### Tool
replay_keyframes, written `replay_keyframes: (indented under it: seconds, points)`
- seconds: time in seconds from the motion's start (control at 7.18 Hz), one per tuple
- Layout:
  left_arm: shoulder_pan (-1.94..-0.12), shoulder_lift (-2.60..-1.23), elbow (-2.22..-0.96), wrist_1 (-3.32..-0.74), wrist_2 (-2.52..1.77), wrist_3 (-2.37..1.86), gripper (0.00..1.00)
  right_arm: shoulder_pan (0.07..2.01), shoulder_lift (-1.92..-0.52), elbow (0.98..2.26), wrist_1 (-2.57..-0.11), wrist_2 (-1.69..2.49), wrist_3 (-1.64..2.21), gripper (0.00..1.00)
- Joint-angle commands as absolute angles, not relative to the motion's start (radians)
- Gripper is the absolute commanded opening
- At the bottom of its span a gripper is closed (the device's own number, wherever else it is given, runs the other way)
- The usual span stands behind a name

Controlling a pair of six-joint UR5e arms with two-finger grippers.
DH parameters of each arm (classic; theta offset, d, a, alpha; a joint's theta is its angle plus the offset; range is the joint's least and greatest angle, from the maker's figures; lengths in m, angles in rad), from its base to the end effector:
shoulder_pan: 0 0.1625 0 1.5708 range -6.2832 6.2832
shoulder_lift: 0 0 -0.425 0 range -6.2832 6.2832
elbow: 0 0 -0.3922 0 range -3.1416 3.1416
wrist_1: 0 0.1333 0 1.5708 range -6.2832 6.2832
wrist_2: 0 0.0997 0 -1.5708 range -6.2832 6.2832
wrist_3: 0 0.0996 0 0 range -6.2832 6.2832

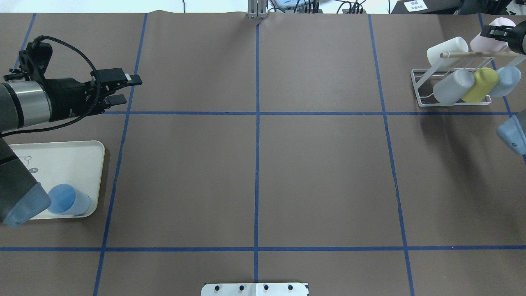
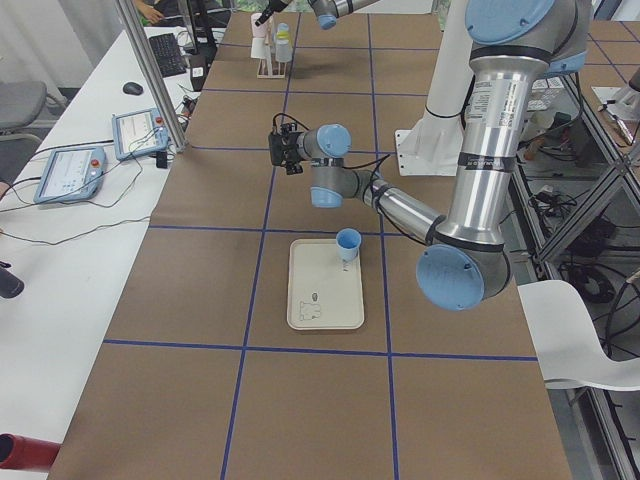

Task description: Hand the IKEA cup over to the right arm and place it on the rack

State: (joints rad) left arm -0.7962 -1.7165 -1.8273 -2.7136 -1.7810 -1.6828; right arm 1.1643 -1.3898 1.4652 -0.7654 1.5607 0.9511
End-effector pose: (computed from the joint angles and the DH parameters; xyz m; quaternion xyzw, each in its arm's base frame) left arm 0.2851 -0.4522 0.3323 0.1621 0.6791 -0.2466 0.6722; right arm -0.1170 -0.6114 0.5375 0.3347 -0.2641 0.2454 0.8707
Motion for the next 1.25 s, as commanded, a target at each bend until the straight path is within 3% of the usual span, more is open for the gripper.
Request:
replay_keyframes:
  seconds: [0.0,0.14,0.28,0.7,1.11]
  points:
    - [-0.796,-1.717,-1.825,-2.714,-1.781,-1.684,0.91,1.164,-1.391,1.463,-0.765,1.559,0.953,0.27]
    - [-0.796,-1.717,-1.825,-2.714,-1.781,-1.683,0.91,1.163,-1.390,1.447,-0.765,1.559,0.953,0.61]
    - [-0.796,-1.717,-1.827,-2.715,-1.781,-1.683,0.91,1.163,-1.388,1.445,-0.765,1.559,0.953,0.72]
    - [-0.804,-1.717,-1.829,-2.712,-1.784,-1.671,0.91,1.161,-1.382,1.450,-0.764,1.559,0.962,0.88]
    - [-0.874,-1.637,-1.879,-2.578,-1.852,-1.463,0.90,1.154,-1.368,1.482,-0.764,1.559,0.971,0.90]
